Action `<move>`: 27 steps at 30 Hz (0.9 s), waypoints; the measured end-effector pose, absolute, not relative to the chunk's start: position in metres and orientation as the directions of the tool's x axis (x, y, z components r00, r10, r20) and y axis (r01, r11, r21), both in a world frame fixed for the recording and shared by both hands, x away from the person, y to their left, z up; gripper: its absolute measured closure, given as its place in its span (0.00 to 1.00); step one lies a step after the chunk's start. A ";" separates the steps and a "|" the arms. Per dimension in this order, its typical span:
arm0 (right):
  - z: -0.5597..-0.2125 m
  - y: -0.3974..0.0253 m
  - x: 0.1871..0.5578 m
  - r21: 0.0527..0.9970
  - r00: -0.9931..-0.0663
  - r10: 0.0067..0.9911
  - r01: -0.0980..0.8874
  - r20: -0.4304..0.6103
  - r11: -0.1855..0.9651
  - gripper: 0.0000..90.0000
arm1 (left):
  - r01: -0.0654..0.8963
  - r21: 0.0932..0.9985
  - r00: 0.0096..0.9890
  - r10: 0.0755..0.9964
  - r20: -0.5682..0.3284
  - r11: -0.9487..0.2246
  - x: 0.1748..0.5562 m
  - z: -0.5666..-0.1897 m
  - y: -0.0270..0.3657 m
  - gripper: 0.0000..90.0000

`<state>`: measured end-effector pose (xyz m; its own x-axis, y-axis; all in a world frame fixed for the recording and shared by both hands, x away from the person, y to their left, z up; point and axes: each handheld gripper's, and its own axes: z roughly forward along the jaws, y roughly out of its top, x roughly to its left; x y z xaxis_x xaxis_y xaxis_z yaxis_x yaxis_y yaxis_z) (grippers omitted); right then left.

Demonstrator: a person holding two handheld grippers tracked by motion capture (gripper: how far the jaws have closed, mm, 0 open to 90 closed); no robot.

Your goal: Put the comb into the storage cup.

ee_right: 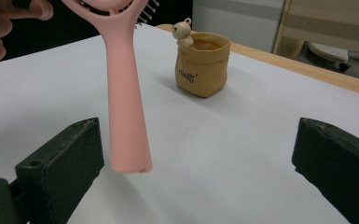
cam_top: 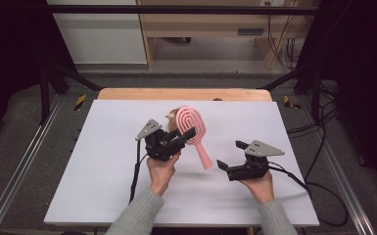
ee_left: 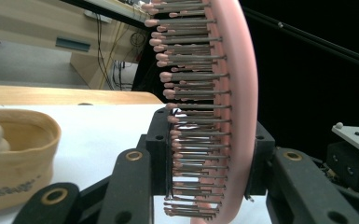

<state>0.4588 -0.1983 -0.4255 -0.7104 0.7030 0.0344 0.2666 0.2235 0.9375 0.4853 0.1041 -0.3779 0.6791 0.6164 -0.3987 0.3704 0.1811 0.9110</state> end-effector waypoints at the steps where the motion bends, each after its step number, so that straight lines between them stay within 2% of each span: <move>1: -0.427 -0.200 0.459 0.936 -0.712 0.701 0.270 0.036 0.226 0.01 | 0.369 0.912 0.676 0.620 -0.397 0.182 0.485 -0.377 0.106 0.70; 12: -0.432 -0.212 0.460 0.934 -0.704 0.708 0.288 0.056 0.212 0.01 | 0.335 0.928 0.672 0.649 -0.358 0.165 0.490 -0.361 0.123 0.70; 27: -0.438 -0.233 0.459 0.932 -0.676 0.733 0.312 0.081 0.185 0.01 | 0.308 0.934 0.658 0.668 -0.347 0.182 0.498 -0.346 0.136 0.70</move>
